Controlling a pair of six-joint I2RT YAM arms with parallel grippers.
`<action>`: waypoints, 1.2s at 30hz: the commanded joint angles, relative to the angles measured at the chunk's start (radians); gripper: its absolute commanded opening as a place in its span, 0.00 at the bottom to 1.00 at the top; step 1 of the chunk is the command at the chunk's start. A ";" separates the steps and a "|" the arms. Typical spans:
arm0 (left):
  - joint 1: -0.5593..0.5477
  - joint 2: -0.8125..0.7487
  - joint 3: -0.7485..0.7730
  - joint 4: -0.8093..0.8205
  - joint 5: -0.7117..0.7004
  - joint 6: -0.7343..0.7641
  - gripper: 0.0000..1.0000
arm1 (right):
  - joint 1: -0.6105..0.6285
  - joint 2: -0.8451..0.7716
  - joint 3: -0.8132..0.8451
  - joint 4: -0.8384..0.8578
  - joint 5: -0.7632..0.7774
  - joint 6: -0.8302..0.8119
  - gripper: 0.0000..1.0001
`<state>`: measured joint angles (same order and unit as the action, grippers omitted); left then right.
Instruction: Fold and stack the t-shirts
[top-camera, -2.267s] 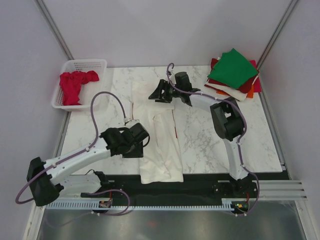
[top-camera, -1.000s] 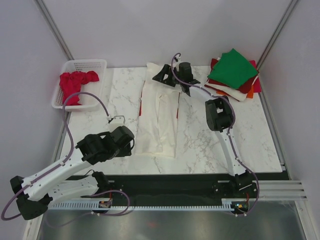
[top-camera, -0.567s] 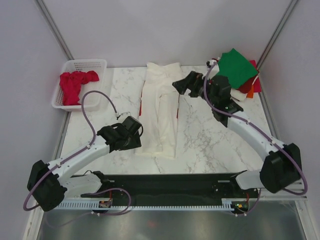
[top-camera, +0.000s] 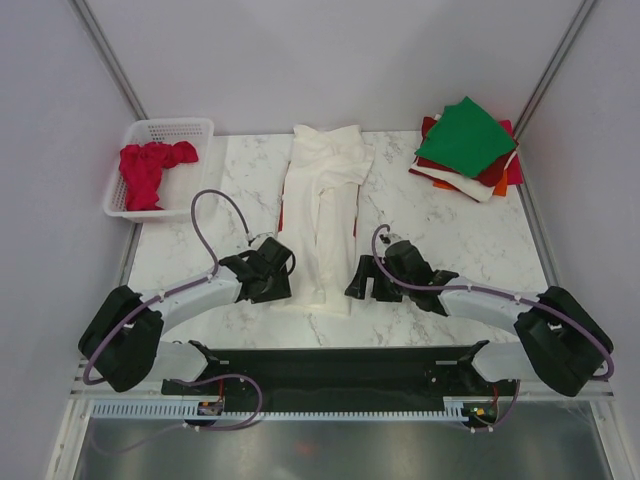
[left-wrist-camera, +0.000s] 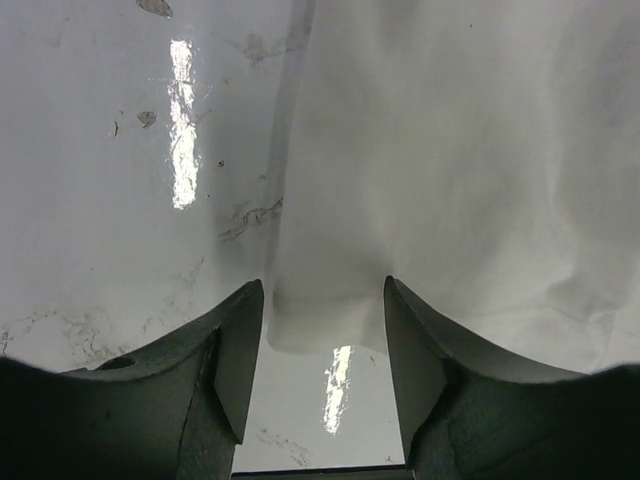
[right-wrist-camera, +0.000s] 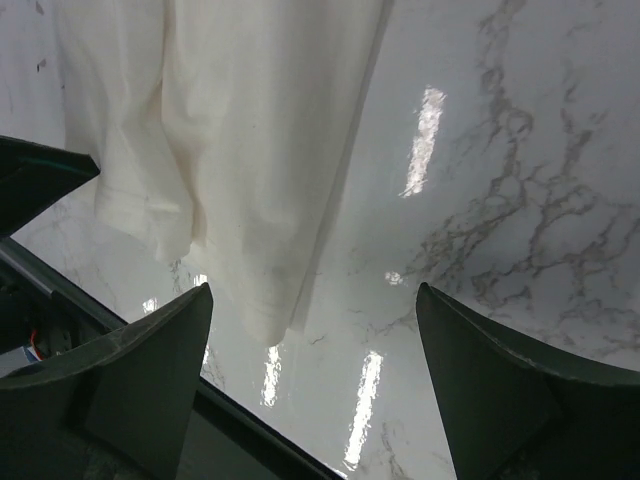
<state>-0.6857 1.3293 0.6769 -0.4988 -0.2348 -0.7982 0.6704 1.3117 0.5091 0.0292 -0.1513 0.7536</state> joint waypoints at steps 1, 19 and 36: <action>0.005 -0.002 -0.020 0.066 -0.040 0.008 0.58 | 0.049 0.035 0.012 0.066 0.033 0.055 0.91; 0.011 -0.002 -0.069 0.083 -0.021 -0.025 0.02 | 0.138 0.202 0.020 0.144 0.042 0.092 0.22; -0.184 -0.274 -0.223 0.072 0.161 -0.272 0.02 | 0.132 -0.184 -0.030 -0.291 0.173 0.012 0.00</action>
<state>-0.8463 1.0988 0.4961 -0.4122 -0.1024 -0.9810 0.8013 1.1965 0.5091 -0.1532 -0.0254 0.7624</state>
